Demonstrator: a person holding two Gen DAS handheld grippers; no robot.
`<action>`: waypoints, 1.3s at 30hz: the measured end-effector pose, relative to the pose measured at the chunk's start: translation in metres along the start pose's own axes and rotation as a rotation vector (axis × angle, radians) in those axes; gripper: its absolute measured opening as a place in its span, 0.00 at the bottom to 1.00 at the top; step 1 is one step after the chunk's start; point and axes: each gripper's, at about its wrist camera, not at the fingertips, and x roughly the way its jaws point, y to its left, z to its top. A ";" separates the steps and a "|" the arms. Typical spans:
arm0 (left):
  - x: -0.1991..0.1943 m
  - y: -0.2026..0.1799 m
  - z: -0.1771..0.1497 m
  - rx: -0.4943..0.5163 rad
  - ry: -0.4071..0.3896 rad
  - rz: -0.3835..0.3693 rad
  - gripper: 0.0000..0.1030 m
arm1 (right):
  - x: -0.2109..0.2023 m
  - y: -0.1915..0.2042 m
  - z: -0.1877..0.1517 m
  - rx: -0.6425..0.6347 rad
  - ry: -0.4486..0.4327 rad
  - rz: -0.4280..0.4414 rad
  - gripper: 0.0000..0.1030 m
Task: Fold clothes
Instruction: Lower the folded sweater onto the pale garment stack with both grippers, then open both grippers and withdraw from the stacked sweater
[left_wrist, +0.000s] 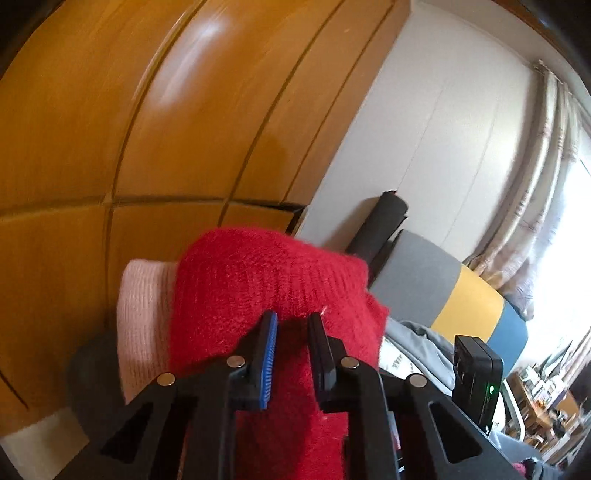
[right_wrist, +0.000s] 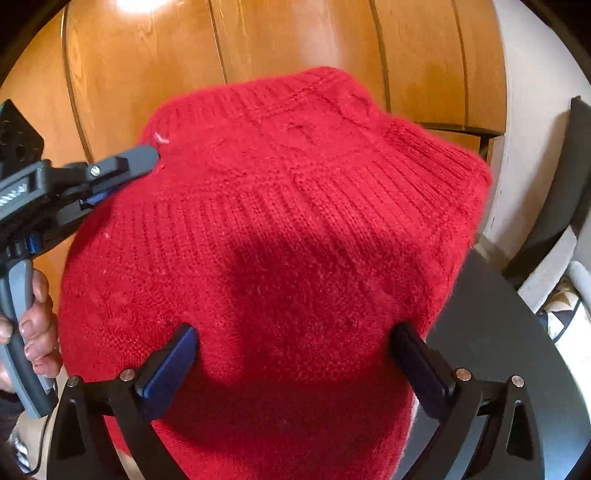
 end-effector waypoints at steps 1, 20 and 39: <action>-0.001 -0.006 0.004 0.009 0.001 0.006 0.29 | -0.003 -0.003 0.005 0.008 0.001 0.005 1.00; -0.040 -0.057 0.001 0.087 -0.043 0.152 0.46 | -0.040 -0.012 0.031 0.042 -0.073 -0.107 1.00; -0.101 -0.098 -0.037 0.060 -0.133 0.622 0.53 | -0.159 0.061 -0.023 0.162 -0.245 -0.314 1.00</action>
